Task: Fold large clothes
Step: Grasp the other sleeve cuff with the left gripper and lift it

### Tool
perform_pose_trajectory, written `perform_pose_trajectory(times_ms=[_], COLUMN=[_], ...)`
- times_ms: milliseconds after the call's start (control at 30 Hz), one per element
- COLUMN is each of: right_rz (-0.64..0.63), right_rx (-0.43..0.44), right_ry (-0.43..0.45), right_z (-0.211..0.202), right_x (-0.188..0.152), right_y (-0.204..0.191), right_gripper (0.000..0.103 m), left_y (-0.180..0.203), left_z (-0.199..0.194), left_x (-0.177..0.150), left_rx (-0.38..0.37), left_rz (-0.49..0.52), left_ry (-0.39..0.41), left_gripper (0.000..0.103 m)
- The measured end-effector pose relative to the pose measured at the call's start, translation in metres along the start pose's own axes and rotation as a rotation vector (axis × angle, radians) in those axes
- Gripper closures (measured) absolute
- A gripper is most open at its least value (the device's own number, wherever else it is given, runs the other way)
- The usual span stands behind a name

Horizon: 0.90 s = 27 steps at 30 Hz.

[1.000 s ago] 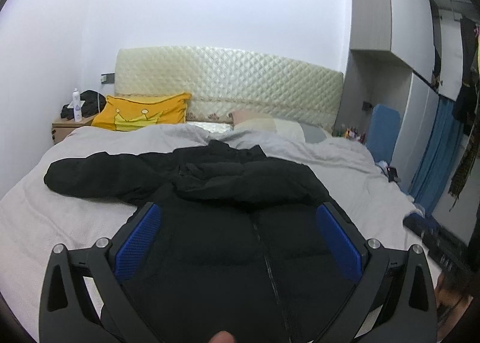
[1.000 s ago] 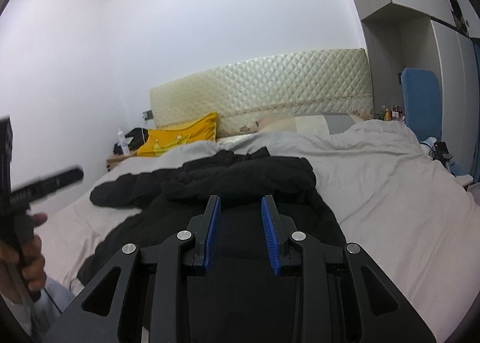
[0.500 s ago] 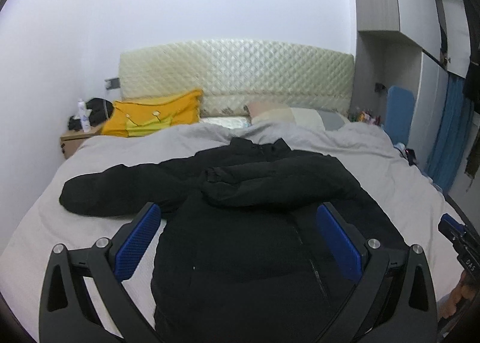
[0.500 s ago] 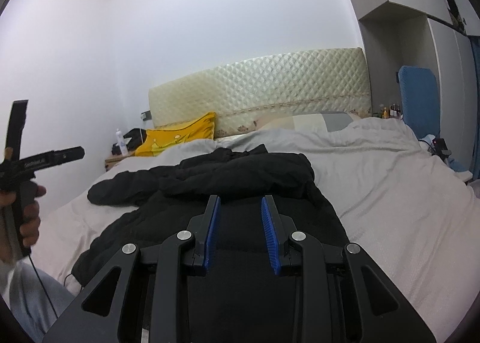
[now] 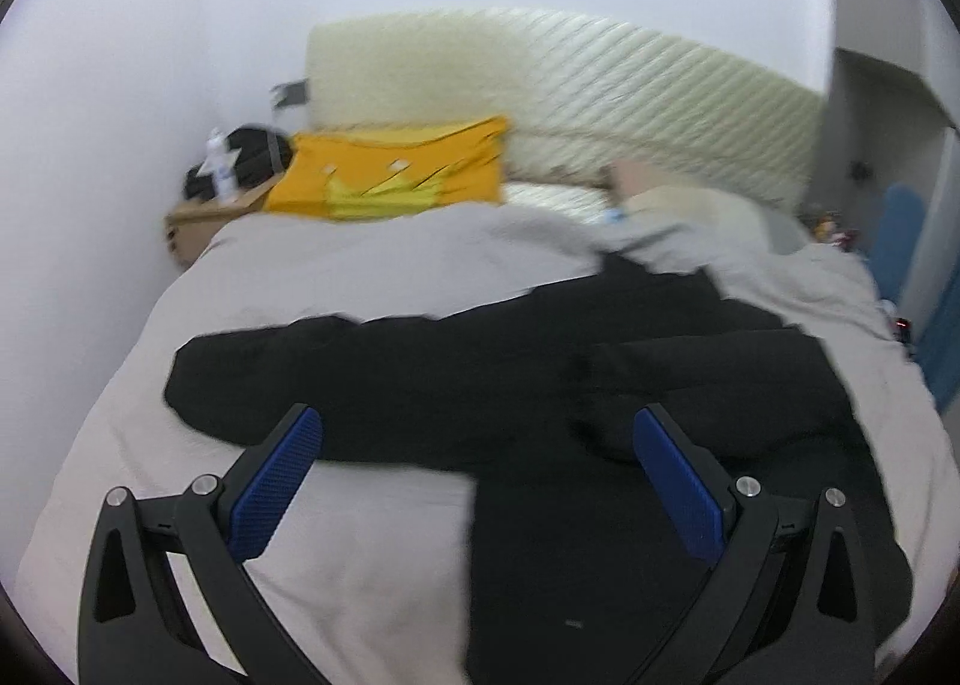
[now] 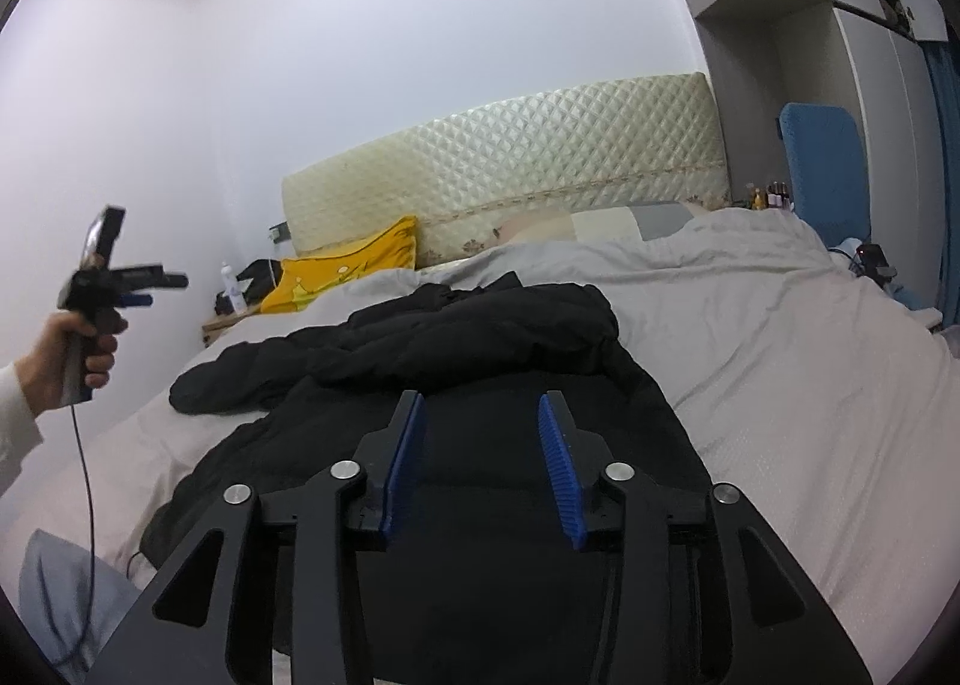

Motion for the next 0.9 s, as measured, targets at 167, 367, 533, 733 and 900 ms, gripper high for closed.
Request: perform_pose_trajectory(times_ms=[167, 367, 533, 733, 900], right_rz=[-0.009, -0.022, 0.001, 0.037, 0.009], right_rx=[0.002, -0.018, -0.061, -0.096, -0.156], right_ry=[-0.035, -0.047, -0.100, -0.147, -0.208], right_z=[0.012, 0.022, 0.037, 0.057, 0.075], right_x=[-0.002, -0.003, -0.006, -0.009, -0.011], right_y=[-0.005, -0.010, -0.009, -0.007, -0.011], right_gripper=[0.035, 0.012, 0.000, 0.000, 0.000], left_y=[-0.066, -0.143, -0.189, -0.229, -0.265], left_z=[0.034, 0.079, 0.109, 0.151, 0.184], left_x=[0.004, -0.005, -0.011, -0.017, -0.021], left_rx=[0.038, 0.042, -0.013, -0.075, -0.088], left_rz=[-0.104, -0.303, -0.515, -0.655, -0.756], left_ry=[-0.014, -0.114, -0.147, -0.164, -0.154], left_gripper=[0.000, 0.000, 0.000, 0.000, 0.000])
Point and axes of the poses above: each gripper's, at about its wrist camera, not at the fingertips, and z roughly the way its jaws point, y to its right, x to its top, the point moved 3 cm from there along z, roughly the way its jaws point, and after that the axes turned 14 degrees about -z, right-handed, at the moved point
